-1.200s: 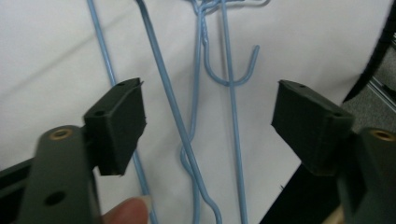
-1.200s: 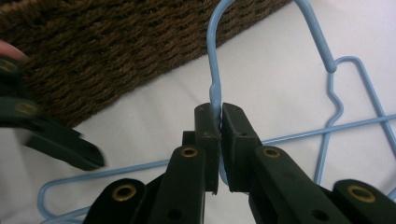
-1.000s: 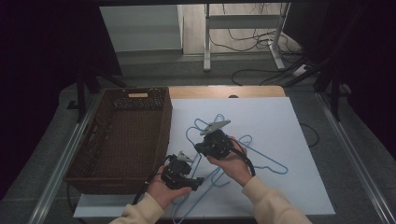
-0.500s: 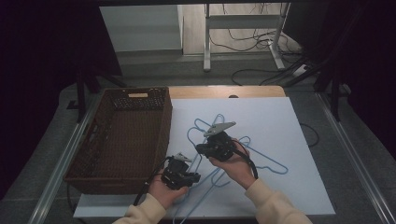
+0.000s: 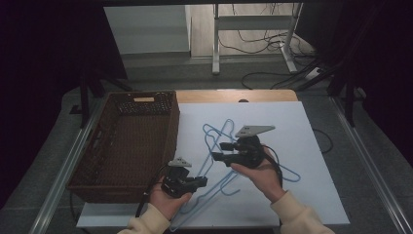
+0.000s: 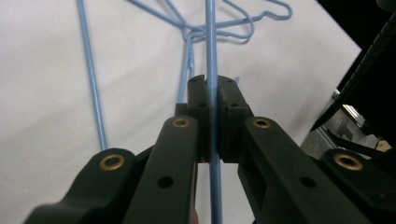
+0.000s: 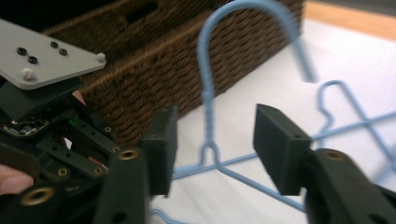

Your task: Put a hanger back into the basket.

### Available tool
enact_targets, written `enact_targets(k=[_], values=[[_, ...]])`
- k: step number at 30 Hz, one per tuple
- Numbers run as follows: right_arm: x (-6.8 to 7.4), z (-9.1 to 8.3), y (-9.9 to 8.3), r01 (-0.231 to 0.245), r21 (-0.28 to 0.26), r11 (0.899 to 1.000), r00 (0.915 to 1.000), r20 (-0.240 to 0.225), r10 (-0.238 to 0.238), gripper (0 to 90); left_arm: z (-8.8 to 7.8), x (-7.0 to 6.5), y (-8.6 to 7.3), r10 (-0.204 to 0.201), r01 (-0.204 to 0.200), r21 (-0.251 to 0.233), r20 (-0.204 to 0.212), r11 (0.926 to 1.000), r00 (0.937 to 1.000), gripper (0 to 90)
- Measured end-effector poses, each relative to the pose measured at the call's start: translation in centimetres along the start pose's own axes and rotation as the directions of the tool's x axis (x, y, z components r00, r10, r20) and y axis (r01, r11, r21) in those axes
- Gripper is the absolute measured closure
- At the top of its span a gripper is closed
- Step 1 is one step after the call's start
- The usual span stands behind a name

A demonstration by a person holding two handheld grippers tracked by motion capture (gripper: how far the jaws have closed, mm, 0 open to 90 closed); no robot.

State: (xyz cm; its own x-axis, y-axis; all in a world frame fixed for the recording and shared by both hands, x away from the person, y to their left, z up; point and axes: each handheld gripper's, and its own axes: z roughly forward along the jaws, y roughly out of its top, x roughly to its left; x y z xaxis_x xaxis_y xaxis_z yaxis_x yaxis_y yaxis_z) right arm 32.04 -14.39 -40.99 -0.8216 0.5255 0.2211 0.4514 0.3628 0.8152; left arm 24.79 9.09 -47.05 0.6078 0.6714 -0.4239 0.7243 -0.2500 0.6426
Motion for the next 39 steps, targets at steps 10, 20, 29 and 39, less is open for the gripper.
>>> enact_targets(k=[10,20,29,39], values=[[-2.5,-7.0,-3.1,-0.057,-0.102,0.993,0.9927,0.1,0.068,38.2,-1.5,-0.8,0.9,0.031,-0.029,-0.04,0.035,0.9988,0.9989,86.3],[-4.5,-9.3,-5.4,-0.105,-0.116,0.988,0.9828,0.14,0.121,34.3,-3.7,-1.6,2.1,0.045,-0.038,-0.083,0.079,0.9958,0.9958,86.3],[-5.4,-10.0,-6.2,-0.121,-0.114,0.986,0.9787,0.152,0.138,32.3,-6.4,-0.8,3.8,0.029,-0.014,-0.144,0.102,0.9895,0.9943,86.3],[-6.1,-10.1,-6.7,-0.147,-0.102,0.984,0.9739,0.159,0.162,31.5,-10.2,1.9,6.3,0.007,0.019,-0.217,0.116,0.976,0.9933,86.3]])
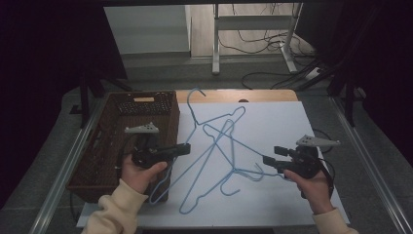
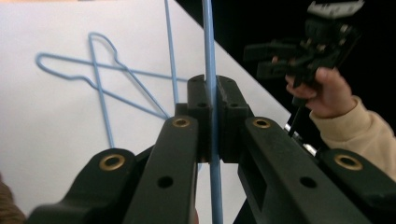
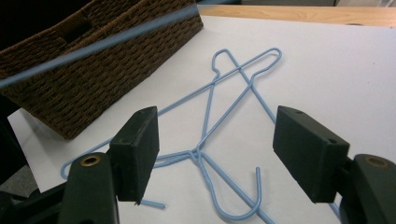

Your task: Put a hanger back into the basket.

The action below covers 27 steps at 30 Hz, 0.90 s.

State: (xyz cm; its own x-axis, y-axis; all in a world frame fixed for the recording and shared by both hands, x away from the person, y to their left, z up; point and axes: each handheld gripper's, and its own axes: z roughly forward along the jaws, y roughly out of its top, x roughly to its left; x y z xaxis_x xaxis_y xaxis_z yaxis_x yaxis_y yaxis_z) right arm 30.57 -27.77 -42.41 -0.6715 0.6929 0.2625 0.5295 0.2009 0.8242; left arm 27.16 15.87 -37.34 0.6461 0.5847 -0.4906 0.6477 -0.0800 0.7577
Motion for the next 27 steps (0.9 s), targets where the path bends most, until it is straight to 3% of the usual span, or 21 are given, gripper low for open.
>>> enact_targets(k=[8,14,18,27], values=[[-0.3,0.2,-0.2,-0.006,0.017,1.0,1.0,0.002,0.006,31.4,-2.6,2.2,1.0,-0.018,0.017,-0.053,-0.01,0.9984,0.9998,86.3],[-0.3,0.5,-0.3,-0.008,0.03,1.0,0.9999,0.007,0.007,31.4,-5.4,5.0,1.6,-0.029,0.03,-0.077,0.015,0.9966,0.9995,86.3],[-0.3,0.6,-0.3,-0.009,0.034,0.999,0.9999,0.011,0.008,31.4,-6.4,6.1,1.6,-0.042,0.043,-0.093,0.017,0.9948,0.999,86.3],[-0.4,0.7,-0.4,-0.009,0.041,0.999,0.9997,0.021,0.008,31.6,-9.4,9.3,0.8,-0.076,0.072,-0.137,-0.02,0.988,0.9969,86.3]])
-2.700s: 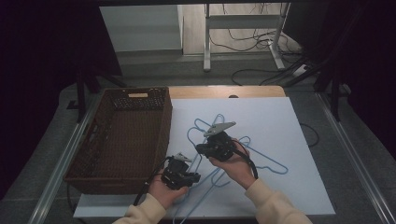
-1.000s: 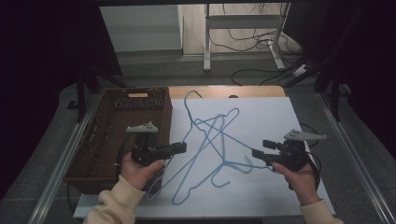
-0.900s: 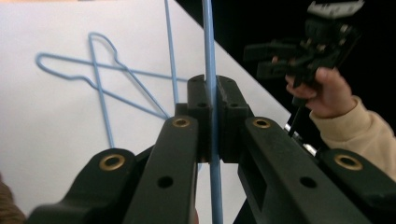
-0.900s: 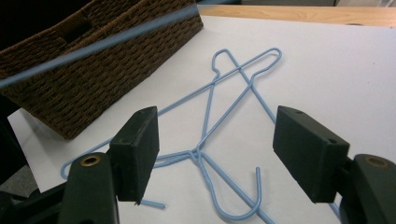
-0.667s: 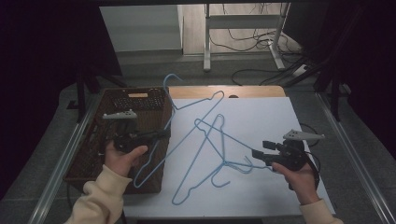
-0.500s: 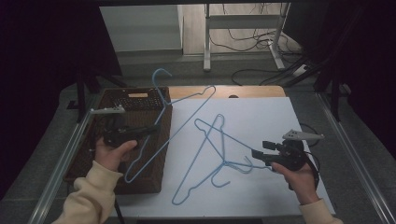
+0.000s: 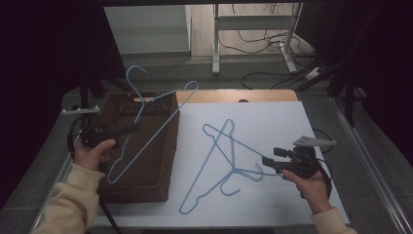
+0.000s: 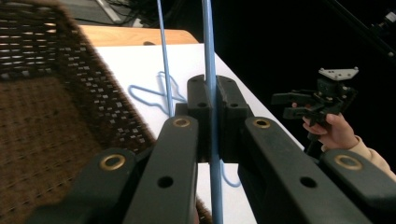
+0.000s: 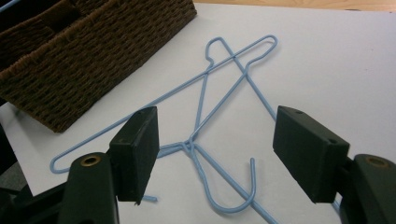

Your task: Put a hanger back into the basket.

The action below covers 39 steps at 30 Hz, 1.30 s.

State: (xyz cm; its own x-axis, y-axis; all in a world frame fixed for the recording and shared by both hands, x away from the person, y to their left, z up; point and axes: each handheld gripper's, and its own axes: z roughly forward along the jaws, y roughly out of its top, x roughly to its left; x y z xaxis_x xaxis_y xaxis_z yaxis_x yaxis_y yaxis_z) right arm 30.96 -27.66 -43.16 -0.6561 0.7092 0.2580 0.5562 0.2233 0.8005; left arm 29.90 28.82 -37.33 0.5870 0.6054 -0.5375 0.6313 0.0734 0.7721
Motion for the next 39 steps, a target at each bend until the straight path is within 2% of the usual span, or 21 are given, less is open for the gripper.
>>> enact_targets(k=[7,11,16,20,28,39], values=[[-0.1,0.1,0.0,-0.005,0.0,1.0,1.0,0.003,0.005,31.6,-1.7,2.4,-0.3,-0.03,0.03,-0.017,-0.031,0.9994,0.999,86.3],[-0.1,0.0,0.0,-0.004,-0.011,1.0,0.9998,0.018,0.004,31.9,-2.1,3.8,-0.5,-0.045,0.045,-0.003,-0.037,0.999,0.9983,86.3],[-0.2,0.0,-0.1,-0.008,-0.01,1.0,0.9997,0.024,0.008,31.9,-2.5,5.3,-0.6,-0.053,0.053,0.01,-0.065,0.9985,0.9965,86.3],[-0.2,0.0,-0.1,-0.007,-0.007,1.0,0.9997,0.024,0.007,31.9,-2.5,6.0,-0.8,-0.052,0.054,0.021,-0.081,0.9983,0.9953,86.3],[-0.2,0.0,-0.2,-0.007,-0.01,1.0,0.9996,0.026,0.008,31.9,-2.4,6.8,-1.1,-0.056,0.058,0.025,-0.086,0.998,0.9947,86.3],[-0.2,0.1,-0.2,-0.007,-0.01,1.0,0.9996,0.028,0.007,31.9,-3.4,8.5,-1.5,-0.068,0.071,0.025,-0.112,0.9972,0.9914,86.3]])
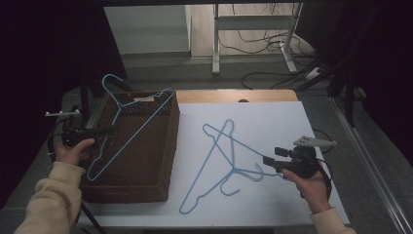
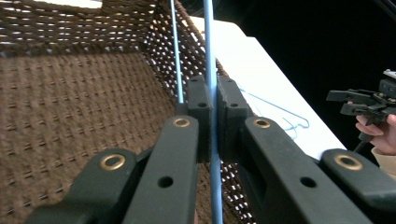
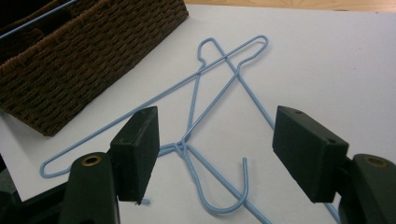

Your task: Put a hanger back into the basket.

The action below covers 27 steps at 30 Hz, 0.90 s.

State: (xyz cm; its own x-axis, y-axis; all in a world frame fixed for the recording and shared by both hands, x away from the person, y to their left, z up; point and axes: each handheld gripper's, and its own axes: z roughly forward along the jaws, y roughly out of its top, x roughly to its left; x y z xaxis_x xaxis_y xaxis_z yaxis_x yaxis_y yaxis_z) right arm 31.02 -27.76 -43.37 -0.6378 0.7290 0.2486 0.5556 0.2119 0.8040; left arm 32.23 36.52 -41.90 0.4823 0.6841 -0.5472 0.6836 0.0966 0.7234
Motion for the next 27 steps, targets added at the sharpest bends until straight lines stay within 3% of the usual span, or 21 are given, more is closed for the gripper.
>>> enact_targets(k=[12,13,14,15,16,18,20,21,23,27], values=[[0.0,0.1,0.0,0.001,0.005,1.0,1.0,0.002,-0.001,32.0,0.3,2.1,-0.8,-0.023,0.024,0.03,-0.034,0.9993,0.9992,86.0],[0.0,0.1,-0.1,-0.002,0.007,1.0,1.0,0.002,0.002,32.0,0.3,2.3,-0.9,-0.024,0.026,0.037,-0.074,0.999,0.997,86.0],[-0.1,0.1,-0.1,-0.003,0.008,1.0,1.0,0.003,0.003,32.0,0.5,2.4,-1.0,-0.013,0.02,0.033,-0.199,0.9993,0.98,69.3],[-0.1,0.2,-0.1,-0.003,0.008,1.0,1.0,0.003,0.003,32.0,0.5,2.4,-1.0,-0.014,0.024,0.041,-0.241,0.9989,0.9705,52.2],[-0.1,0.2,-0.1,-0.003,0.009,1.0,1.0,0.003,0.003,32.0,0.5,2.4,-1.1,-0.007,0.019,0.043,-0.267,0.9989,0.9638,41.6],[0.0,0.2,-0.1,-0.003,0.009,1.0,1.0,0.004,0.003,32.0,0.4,2.0,-1.1,0.016,-0.001,0.051,-0.295,0.9987,0.9554,34.2],[0.0,0.2,-0.1,-0.003,0.009,1.0,1.0,0.004,0.003,31.9,0.3,1.7,-1.1,0.031,-0.016,0.054,-0.299,0.9984,0.9537,31.9],[0.0,0.2,-0.1,-0.003,0.012,1.0,1.0,0.004,0.003,31.9,0.4,0.8,-1.2,0.063,-0.047,0.06,-0.295,0.9971,0.9536,31.1],[0.0,0.2,-0.1,-0.002,0.011,1.0,1.0,0.005,0.002,31.9,0.5,-0.1,-1.2,0.09,-0.076,0.064,-0.264,0.9951,0.9604,30.0],[0.2,0.3,0.0,0.006,0.013,1.0,1.0,0.001,-0.006,31.5,1.1,-2.2,-1.5,0.146,-0.131,0.084,-0.207,0.9878,0.9674,27.7]])
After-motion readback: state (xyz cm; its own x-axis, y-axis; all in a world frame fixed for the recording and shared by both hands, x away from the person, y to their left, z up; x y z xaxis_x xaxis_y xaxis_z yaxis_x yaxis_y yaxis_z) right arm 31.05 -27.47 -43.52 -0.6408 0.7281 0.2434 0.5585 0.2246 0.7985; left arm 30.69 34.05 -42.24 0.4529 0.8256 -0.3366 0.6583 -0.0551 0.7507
